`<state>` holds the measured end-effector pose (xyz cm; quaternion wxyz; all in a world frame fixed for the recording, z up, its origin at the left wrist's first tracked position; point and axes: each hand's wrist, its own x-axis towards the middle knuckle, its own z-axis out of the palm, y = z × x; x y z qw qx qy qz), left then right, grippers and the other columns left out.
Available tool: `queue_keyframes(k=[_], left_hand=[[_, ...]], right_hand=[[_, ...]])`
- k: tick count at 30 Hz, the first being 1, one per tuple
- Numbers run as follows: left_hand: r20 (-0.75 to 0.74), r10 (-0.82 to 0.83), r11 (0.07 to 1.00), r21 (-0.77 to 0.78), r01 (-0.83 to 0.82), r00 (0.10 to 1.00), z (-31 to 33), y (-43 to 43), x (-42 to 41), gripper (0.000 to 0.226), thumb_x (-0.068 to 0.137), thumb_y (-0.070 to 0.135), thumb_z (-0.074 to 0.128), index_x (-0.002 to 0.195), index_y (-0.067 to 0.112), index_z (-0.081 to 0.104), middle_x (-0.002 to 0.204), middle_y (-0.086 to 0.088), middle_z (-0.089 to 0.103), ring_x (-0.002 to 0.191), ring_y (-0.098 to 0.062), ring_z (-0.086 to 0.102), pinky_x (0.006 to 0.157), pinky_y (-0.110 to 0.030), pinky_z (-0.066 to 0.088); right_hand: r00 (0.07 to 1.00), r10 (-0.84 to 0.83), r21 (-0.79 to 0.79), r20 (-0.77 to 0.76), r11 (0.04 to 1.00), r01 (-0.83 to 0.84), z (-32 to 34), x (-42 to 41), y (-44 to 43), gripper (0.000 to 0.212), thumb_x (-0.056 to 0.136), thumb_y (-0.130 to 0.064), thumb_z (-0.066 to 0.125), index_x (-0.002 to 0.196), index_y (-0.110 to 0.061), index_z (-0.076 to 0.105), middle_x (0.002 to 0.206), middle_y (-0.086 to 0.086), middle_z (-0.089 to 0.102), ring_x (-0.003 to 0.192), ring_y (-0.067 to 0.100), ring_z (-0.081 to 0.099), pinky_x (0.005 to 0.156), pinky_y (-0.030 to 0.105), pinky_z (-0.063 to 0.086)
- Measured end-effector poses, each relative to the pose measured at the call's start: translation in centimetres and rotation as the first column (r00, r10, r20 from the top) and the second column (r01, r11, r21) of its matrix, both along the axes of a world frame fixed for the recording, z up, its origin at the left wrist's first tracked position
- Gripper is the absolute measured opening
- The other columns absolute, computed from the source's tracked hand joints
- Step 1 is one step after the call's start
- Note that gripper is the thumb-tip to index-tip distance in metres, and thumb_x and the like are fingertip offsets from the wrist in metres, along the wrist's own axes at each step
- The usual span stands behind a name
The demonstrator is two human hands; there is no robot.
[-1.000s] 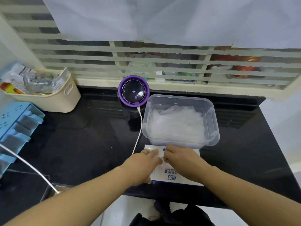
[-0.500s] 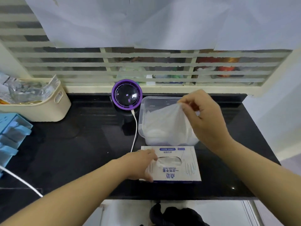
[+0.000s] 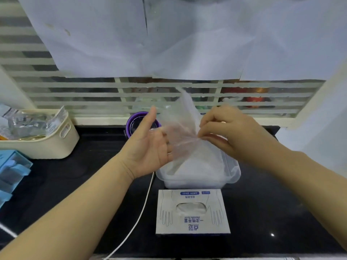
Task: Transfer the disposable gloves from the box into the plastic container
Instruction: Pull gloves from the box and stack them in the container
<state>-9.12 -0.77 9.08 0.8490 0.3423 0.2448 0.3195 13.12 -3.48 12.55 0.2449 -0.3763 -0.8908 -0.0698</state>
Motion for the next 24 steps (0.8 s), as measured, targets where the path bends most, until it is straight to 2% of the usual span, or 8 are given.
queue_keyframes(k=[4, 10, 12, 14, 17, 20, 22, 24], left_hand=[[-0.128, 0.050, 0.995, 0.086, -0.039, 0.990, -0.3, 2.1, 2.3, 0.045, 0.097, 0.022, 0.045, 0.138, 0.003, 0.049, 0.139, -0.023, 0.049, 0.125, -0.038, 0.048, 0.104, -0.047, 0.041], [0.046, -0.059, 0.998, -0.019, 0.060, 0.997, 0.0, 3.7, 4.0, 0.091, 0.080, 0.077, 0.028, 0.145, 0.016, 0.042, 0.141, -0.015, 0.051, 0.127, -0.035, 0.051, 0.102, -0.055, 0.041], [-0.031, -0.034, 0.999, -0.013, 0.034, 0.999, 0.0, 4.3, 4.0, 0.087, 0.080, 0.075, 0.032, 0.138, 0.012, 0.049, 0.133, -0.018, 0.058, 0.122, -0.035, 0.056, 0.099, -0.049, 0.047], [-0.233, 0.032, 0.998, 0.054, -0.020, 0.972, -0.5, 5.0, 4.0, 0.073, 0.085, 0.064, 0.038, 0.131, 0.010, 0.055, 0.125, -0.016, 0.064, 0.116, -0.032, 0.061, 0.098, -0.046, 0.048], [-0.483, 0.207, 0.975, 0.172, -0.140, 0.850, -1.9, 5.9, 4.0, 0.053, 0.089, 0.047, 0.055, 0.127, 0.010, 0.059, 0.118, -0.010, 0.068, 0.111, -0.029, 0.063, 0.092, -0.040, 0.051], [-0.623, 0.551, 0.827, 0.493, -0.269, 0.555, -3.7, 5.9, 3.8, 0.049, 0.093, 0.023, 0.060, 0.139, 0.021, 0.045, 0.119, 0.013, 0.058, 0.093, -0.003, 0.061, 0.065, -0.012, 0.050], [-0.560, 0.724, 0.650, 0.749, -0.125, 0.403, -4.5, 5.4, 3.4, 0.043, 0.093, 0.013, 0.059, 0.134, 0.023, 0.048, 0.112, 0.017, 0.054, 0.094, 0.001, 0.057, 0.069, -0.003, 0.046], [-0.576, 0.734, 0.527, 0.817, 0.234, 0.360, -5.2, 5.0, 3.4, 0.030, 0.094, 0.013, 0.056, 0.123, 0.022, 0.058, 0.106, 0.016, 0.055, 0.094, 0.001, 0.055, 0.082, -0.008, 0.046]], right_hand=[[0.996, 0.030, 0.016, 0.080, 0.999, -0.032, -0.2, 1.0, 1.9, 0.009, 0.086, -0.018, 0.065, 0.085, -0.014, 0.072, 0.090, 0.002, 0.064, 0.075, 0.022, 0.055, 0.057, 0.038, 0.050], [0.985, 0.051, -0.058, 0.164, 0.997, -0.042, -1.2, 1.6, 4.7, 0.003, 0.080, -0.014, 0.072, 0.081, -0.016, 0.071, 0.109, 0.007, 0.067, 0.087, 0.025, 0.063, 0.064, 0.038, 0.056], [0.974, 0.077, -0.092, 0.213, 0.994, -0.058, -1.7, 1.7, 5.5, 0.005, 0.079, -0.013, 0.075, 0.080, -0.017, 0.071, 0.114, 0.007, 0.067, 0.092, 0.026, 0.065, 0.067, 0.038, 0.058], [0.955, 0.092, -0.138, 0.283, 0.989, -0.054, -2.2, 1.8, 6.7, 0.007, 0.080, -0.015, 0.074, 0.085, -0.018, 0.071, 0.120, 0.003, 0.065, 0.100, 0.023, 0.063, 0.071, 0.037, 0.058], [0.924, 0.123, -0.193, 0.362, 0.980, -0.055, -3.6, 1.4, 8.0, 0.010, 0.084, -0.017, 0.071, 0.093, -0.022, 0.070, 0.129, -0.003, 0.059, 0.110, 0.018, 0.057, 0.082, 0.035, 0.056], [0.870, 0.155, -0.312, 0.469, 0.950, -0.001, -6.3, 0.6, 8.4, 0.014, 0.092, -0.018, 0.060, 0.104, -0.021, 0.065, 0.142, -0.005, 0.046, 0.126, 0.016, 0.045, 0.096, 0.032, 0.048], [0.832, 0.191, -0.392, 0.520, 0.920, 0.033, -8.7, 0.0, 8.5, 0.016, 0.094, -0.015, 0.055, 0.108, -0.019, 0.062, 0.146, -0.004, 0.041, 0.128, 0.018, 0.040, 0.094, 0.032, 0.046], [0.822, 0.202, -0.441, 0.532, 0.895, 0.066, -11.0, -0.6, 8.6, 0.019, 0.095, -0.014, 0.052, 0.110, -0.018, 0.061, 0.146, -0.003, 0.041, 0.125, 0.019, 0.040, 0.090, 0.030, 0.042]])
